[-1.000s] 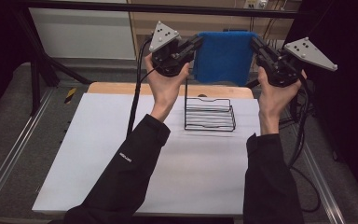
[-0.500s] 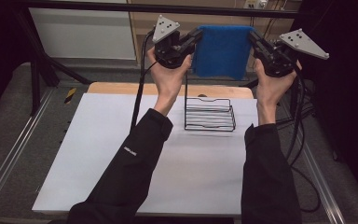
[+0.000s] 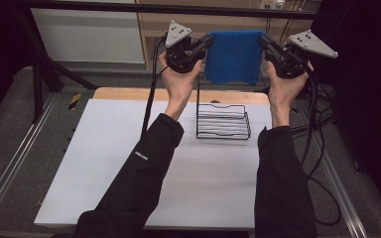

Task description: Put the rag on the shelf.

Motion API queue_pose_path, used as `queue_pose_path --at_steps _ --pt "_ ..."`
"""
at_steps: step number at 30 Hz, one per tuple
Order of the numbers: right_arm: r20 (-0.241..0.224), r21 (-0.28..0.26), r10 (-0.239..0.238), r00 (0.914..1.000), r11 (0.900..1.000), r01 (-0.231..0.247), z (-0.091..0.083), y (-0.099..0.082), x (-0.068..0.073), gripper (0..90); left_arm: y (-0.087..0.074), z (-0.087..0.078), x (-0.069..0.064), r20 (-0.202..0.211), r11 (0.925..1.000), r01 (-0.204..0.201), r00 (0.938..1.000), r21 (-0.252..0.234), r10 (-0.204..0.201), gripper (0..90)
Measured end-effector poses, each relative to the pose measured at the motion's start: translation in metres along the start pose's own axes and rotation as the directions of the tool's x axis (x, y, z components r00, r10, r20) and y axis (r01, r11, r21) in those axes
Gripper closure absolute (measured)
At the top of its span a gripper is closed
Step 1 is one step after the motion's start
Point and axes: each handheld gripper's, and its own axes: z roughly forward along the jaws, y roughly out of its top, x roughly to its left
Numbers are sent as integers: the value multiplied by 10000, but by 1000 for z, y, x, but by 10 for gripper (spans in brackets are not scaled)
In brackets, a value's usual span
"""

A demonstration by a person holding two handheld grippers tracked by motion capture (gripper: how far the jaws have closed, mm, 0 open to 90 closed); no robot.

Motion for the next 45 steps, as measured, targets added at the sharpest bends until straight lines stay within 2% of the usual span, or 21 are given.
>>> queue_pose_path --at_steps 4,6,14,15,21,30,35,39,45 --pt "-26 221 38 10000 9997 -38 1 -9 -1 862 -8 0 1 48 9997 -155 9999 212 154 858" --pt "-44 310 17 10000 9995 -15 -1 -14 -1 861 -12 -1 1 23 9987 -375 9993 342 374 858" --pt "-246 577 138 9996 9983 -124 -8 -33 1 861 -30 -8 2 271 9960 -492 9985 743 473 858" --pt "-260 632 168 9995 9979 -152 -9 -35 3 861 -31 -8 2 353 9964 -385 9987 757 359 858" --pt "-372 804 320 9988 9963 -289 -14 -46 5 861 -39 -12 1 487 9939 -453 9980 1006 405 857" --pt "-508 948 517 9974 9944 -467 -25 -51 2 859 -40 -15 -5 833 9887 -713 9947 1318 606 856" --pt "-631 1043 478 9969 9937 -411 -30 -52 1 858 -42 -17 -7 994 9865 -720 9934 1472 577 856" --pt "-889 1251 387 9953 9918 -274 -33 -53 0 857 -44 -18 -7 1020 9806 -882 9922 1748 711 853" --pt "-1175 1535 380 9923 9880 -197 -40 -56 1 854 -48 -22 -6 1317 9760 -662 9905 2075 392 850"
